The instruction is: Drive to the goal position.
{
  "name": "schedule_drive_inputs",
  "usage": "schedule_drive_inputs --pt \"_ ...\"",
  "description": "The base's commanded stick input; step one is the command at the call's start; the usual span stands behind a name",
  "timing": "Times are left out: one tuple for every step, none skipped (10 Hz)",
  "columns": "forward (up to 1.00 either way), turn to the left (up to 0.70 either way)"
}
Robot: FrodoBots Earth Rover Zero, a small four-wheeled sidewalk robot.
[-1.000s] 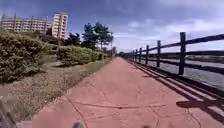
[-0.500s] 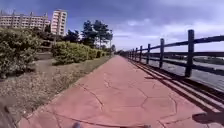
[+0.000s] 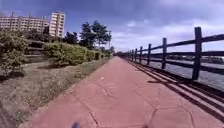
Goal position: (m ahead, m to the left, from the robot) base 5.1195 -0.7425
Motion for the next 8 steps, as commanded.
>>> schedule_drive_inputs --pt "0.7 0.14" --pt "0.7 0.33" --pt "0.7 0.35" --pt "0.7 0.35" --pt "0.7 0.35" --pt "0.7 0.35" --pt "0.7 0.35" --pt "0.7 0.04"
